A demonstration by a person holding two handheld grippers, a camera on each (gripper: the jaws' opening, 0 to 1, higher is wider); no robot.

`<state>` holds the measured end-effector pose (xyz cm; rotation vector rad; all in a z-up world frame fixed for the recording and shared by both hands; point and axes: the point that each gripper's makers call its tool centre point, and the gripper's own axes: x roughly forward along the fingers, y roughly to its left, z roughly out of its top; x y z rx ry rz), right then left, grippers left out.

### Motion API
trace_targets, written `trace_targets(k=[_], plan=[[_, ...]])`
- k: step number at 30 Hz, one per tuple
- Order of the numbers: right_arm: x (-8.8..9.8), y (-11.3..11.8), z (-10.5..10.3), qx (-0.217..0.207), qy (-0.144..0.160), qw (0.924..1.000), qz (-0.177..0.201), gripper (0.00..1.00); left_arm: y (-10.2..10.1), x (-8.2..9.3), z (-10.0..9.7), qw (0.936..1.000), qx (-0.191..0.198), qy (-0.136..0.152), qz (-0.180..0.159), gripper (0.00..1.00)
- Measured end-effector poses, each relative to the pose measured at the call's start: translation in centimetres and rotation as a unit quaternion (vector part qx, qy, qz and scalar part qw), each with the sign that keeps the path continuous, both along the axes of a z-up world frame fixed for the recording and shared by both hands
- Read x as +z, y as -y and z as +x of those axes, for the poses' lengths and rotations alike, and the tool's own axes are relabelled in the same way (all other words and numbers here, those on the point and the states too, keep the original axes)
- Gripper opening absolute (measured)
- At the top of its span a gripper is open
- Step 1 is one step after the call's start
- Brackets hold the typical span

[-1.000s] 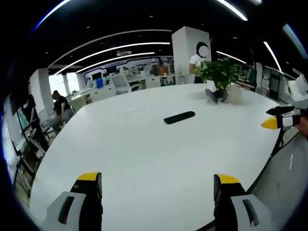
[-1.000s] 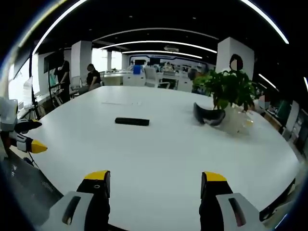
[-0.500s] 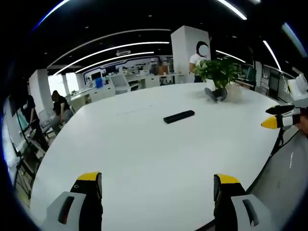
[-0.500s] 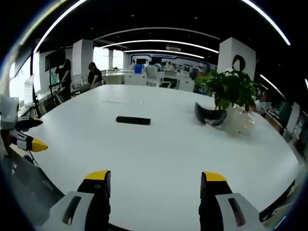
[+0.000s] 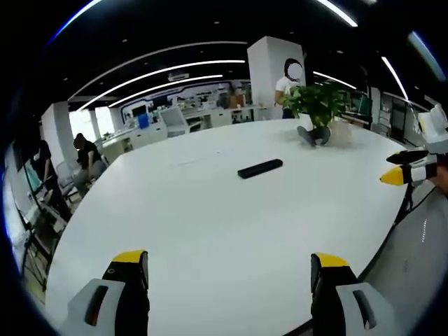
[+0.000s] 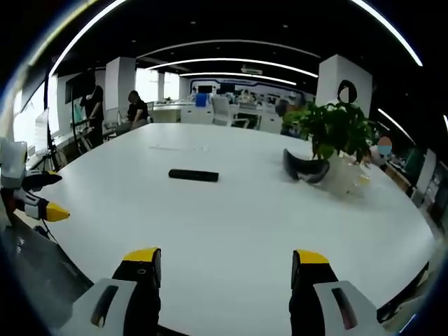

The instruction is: Press the specified remote control buttons in sequence, fully releasing each button before pressing the next.

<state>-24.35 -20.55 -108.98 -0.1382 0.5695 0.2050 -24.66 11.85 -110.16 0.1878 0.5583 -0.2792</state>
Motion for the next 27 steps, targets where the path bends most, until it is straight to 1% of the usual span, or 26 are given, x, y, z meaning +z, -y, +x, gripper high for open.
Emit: trace_targets(k=[19,27], plan=[[0.11,0.06,-0.01,-0.001,0.002,1.0000,-0.001,0.75,0.12,-0.10,-0.06,1.0000,-0.004,-0.004,0.001,1.00],[0.16,0.00,0.00,0.001,0.004,1.0000,-0.001,0.75,-0.03,0.45,0.12,1.0000,-0.004,0.006,0.000,1.00]])
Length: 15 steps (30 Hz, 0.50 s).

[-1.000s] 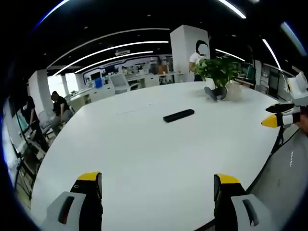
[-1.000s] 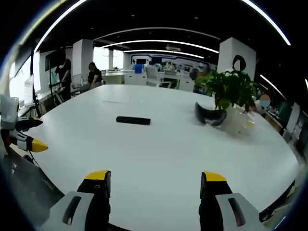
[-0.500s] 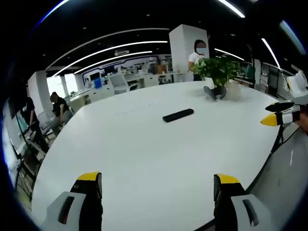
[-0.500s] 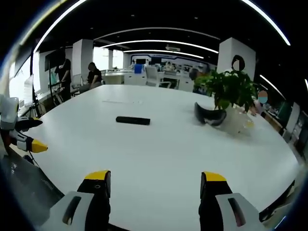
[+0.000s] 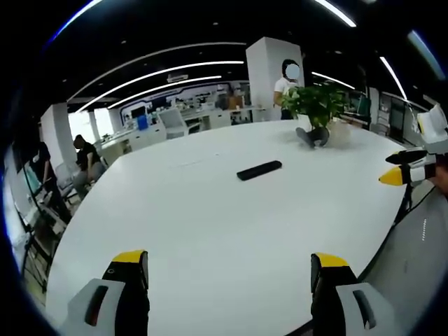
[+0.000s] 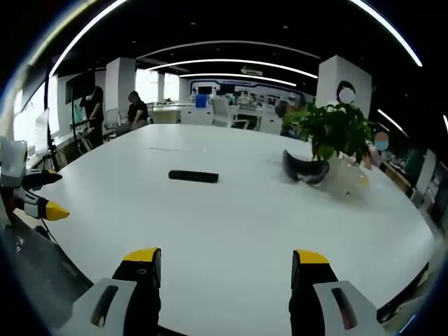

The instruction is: Press the specified remote control buttons in sequence, fully releasing each button before pressing the next.

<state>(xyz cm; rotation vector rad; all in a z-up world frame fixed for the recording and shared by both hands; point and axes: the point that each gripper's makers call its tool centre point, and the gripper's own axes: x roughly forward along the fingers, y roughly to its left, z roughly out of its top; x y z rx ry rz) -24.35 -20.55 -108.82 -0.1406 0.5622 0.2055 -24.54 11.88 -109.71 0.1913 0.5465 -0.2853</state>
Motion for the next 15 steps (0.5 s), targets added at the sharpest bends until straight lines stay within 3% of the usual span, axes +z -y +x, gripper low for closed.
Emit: trace_targets(k=[13,15], plan=[[-0.2,0.0,-0.1,0.002,-0.006,1.0000,-0.003,0.73,1.1,2.6,2.3,0.9994,-0.033,0.013,-0.003,1.00],[-0.2,-0.2,-0.1,0.007,-0.009,0.9999,-0.002,0.70,1.3,2.6,2.7,0.9991,-0.040,0.011,0.002,0.96]])
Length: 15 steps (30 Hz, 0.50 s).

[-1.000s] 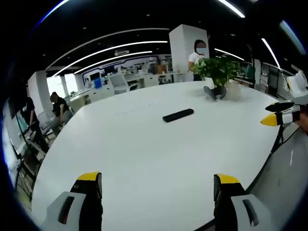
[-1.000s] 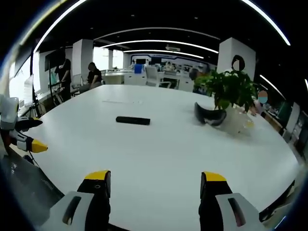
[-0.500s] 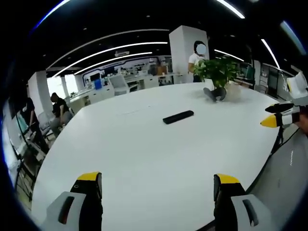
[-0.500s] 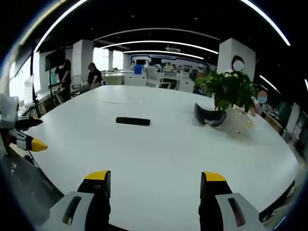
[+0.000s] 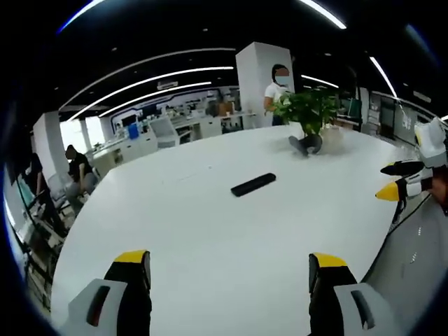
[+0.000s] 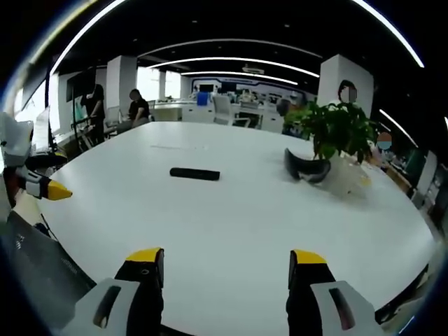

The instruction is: Press the specified remote control buttons in sequence, fully releasing each button before pressing the next.

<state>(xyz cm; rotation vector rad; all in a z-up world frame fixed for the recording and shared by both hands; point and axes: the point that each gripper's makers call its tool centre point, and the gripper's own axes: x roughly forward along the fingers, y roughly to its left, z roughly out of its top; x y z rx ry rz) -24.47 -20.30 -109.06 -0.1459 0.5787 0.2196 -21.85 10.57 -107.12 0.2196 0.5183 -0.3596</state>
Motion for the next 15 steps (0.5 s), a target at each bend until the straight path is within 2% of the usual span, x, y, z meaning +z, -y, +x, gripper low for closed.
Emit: trace_targets(k=[15], plan=[[-0.2,0.2,-0.1,-0.005,-0.008,1.0000,-0.002,0.62,1.7,1.4,5.1,0.9981,-0.056,0.005,0.027,0.98]])
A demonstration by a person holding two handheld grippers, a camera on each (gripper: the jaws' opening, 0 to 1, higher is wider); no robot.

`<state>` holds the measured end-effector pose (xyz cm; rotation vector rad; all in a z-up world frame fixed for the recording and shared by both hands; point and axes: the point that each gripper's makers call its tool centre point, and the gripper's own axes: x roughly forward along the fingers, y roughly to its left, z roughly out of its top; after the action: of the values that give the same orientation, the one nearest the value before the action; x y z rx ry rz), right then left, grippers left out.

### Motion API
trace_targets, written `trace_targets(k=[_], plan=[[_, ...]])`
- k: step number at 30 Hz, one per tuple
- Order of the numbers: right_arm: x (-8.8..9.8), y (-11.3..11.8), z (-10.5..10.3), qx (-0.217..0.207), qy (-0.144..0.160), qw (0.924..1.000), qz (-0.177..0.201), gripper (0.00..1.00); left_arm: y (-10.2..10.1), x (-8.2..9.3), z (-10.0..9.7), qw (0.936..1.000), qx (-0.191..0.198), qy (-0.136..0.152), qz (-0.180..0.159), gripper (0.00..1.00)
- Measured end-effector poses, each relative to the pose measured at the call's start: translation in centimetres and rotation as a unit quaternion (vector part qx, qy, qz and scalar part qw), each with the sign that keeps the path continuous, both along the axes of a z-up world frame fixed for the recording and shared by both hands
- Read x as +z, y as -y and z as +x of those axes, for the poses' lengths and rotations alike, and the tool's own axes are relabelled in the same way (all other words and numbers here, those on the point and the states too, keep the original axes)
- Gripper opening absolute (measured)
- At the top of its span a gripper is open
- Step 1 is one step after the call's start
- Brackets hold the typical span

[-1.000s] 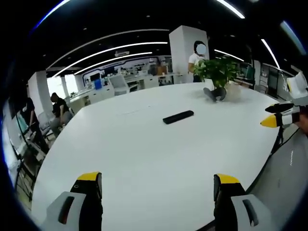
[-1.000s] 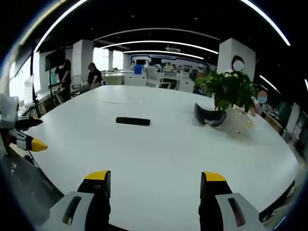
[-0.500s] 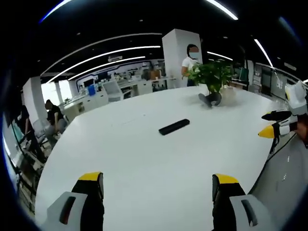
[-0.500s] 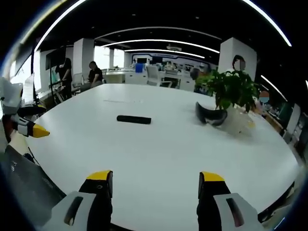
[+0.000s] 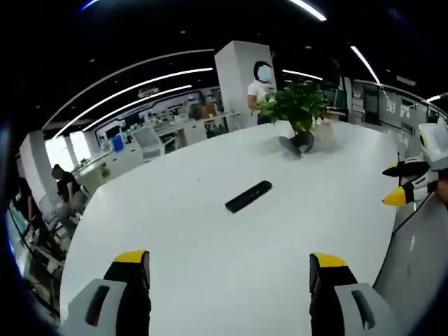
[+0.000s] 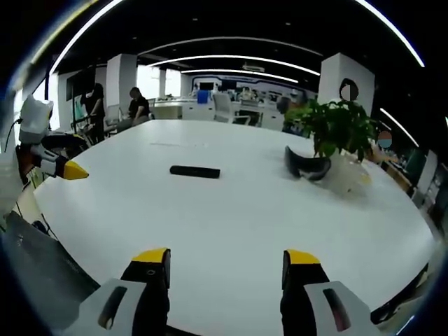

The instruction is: Press the specified remote control buttons in sequence, fully releasing each button before pressing the next.

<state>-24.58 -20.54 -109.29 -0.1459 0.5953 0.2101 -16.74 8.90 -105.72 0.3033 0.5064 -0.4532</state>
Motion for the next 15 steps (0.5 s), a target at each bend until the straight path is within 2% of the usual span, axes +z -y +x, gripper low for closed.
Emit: trace_targets(k=[9,12,15], plan=[[-0.4,-0.2,-0.1,0.007,-0.010,0.9999,-0.011,0.58,1.6,1.7,3.6,0.9994,-0.032,0.011,0.010,0.97],[-0.4,-0.2,-0.1,0.008,-0.011,0.9998,-0.012,0.57,2.4,2.0,4.8,0.9989,-0.045,0.007,0.007,0.96],[-0.4,-0.2,-0.1,0.007,-0.013,0.9999,-0.008,0.55,3.0,1.9,6.0,0.9981,-0.058,0.009,0.021,0.96]])
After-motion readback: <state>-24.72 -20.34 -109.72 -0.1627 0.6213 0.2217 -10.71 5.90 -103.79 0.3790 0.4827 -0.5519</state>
